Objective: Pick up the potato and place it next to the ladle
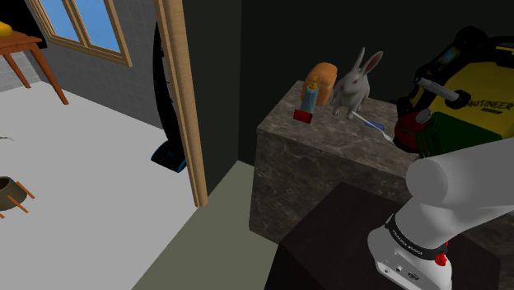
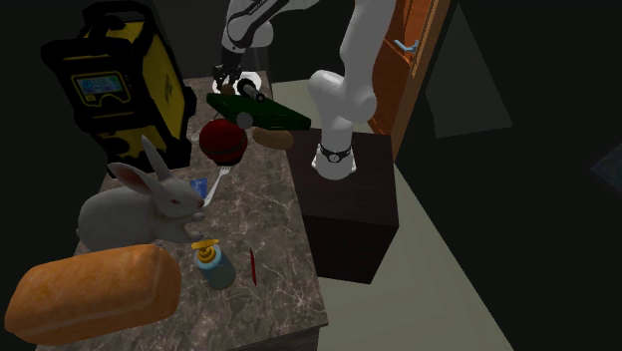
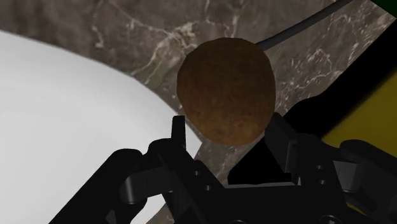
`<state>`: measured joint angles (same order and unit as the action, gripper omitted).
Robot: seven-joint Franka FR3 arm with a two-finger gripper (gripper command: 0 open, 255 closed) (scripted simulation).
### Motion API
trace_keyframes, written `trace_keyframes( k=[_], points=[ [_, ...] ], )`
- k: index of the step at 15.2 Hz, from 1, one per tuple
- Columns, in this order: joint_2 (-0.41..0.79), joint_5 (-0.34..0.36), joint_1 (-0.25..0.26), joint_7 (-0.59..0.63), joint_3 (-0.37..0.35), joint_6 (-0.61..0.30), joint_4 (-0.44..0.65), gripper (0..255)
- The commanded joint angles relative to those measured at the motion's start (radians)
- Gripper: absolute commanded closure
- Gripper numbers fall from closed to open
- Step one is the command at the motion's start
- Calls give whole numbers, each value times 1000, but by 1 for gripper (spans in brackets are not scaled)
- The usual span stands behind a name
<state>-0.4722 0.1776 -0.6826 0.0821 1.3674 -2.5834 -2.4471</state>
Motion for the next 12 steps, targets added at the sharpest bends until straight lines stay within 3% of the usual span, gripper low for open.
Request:
trace_keyframes(
  k=[1,2,7,10,11,12],
  points=[
    [2,-1,6,0,2,1,-8,255],
    [3,-2,10,-1,7,-2,-9,0],
    [2,-1,6,0,2,1,-8,0],
    [-58,34,-154,26,-150,110,6,0],
    [-75,43,-186,33,-181,140,12,0],
    [-76,44,-185,34,-181,140,12,0]
  ],
)
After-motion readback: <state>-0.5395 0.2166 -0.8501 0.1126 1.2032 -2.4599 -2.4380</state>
